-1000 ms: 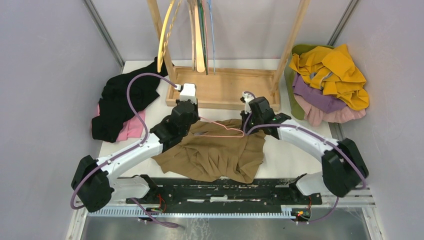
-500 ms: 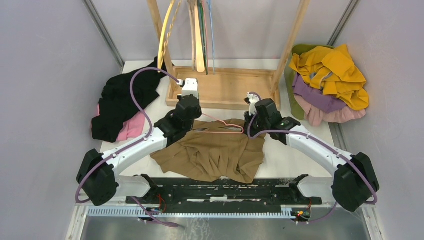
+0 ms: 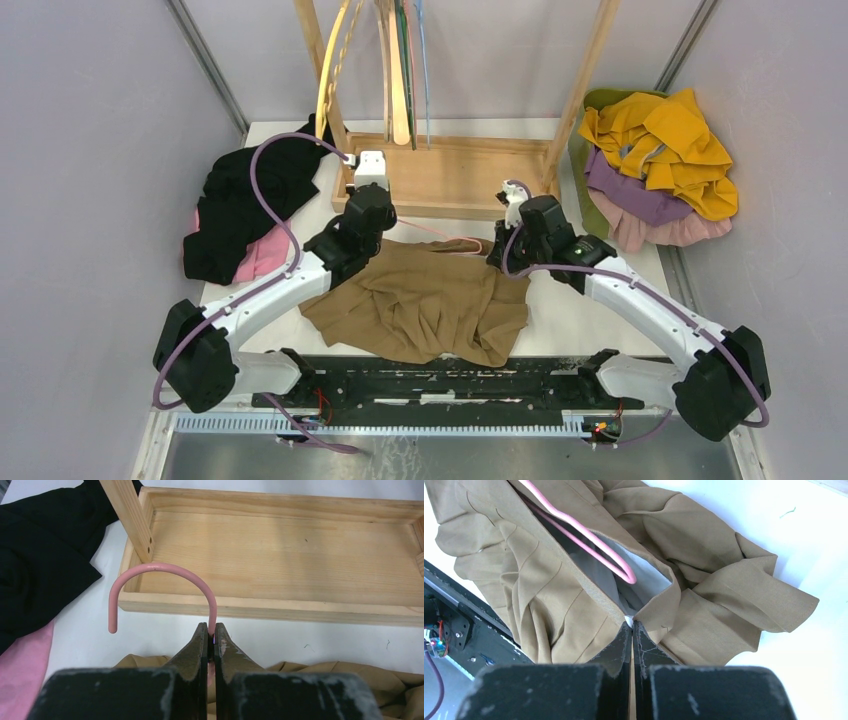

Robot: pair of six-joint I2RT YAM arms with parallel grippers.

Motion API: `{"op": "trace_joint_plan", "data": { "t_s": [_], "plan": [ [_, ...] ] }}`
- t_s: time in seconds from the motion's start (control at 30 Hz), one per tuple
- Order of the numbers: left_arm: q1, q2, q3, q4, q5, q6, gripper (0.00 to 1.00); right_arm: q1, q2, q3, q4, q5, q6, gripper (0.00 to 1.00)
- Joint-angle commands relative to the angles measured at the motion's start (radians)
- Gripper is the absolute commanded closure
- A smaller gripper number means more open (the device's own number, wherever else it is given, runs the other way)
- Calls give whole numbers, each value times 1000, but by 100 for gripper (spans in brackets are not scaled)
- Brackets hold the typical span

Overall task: Place the skirt on the hanger
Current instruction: Hang the skirt on the hanger.

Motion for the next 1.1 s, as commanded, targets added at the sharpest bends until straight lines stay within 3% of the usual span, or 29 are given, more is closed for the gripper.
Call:
{"op": "trace_joint_plan", "data": {
  "t_s": [0.0, 0.4, 0.63, 0.8, 0.93, 1.07],
  "plan": [
    [7, -26, 43, 48, -21, 62, 97, -2, 5, 92, -20, 68, 31, 99],
    [8, -77, 25, 7, -29, -1, 97, -3, 174, 217, 148, 172, 84, 99],
    [43, -61, 156, -31, -41, 42, 97, -6, 329, 423, 165, 195, 63, 99],
    [48, -81, 212, -31, -41, 71, 97, -6, 342, 524, 171, 203, 45, 99],
    [46, -134, 177, -6, 10, 60, 97, -6, 258, 431, 215, 204, 42, 99],
    [41, -189, 67, 29, 124, -4, 97, -7, 123, 194, 287, 193, 71, 99]
  ]
}}
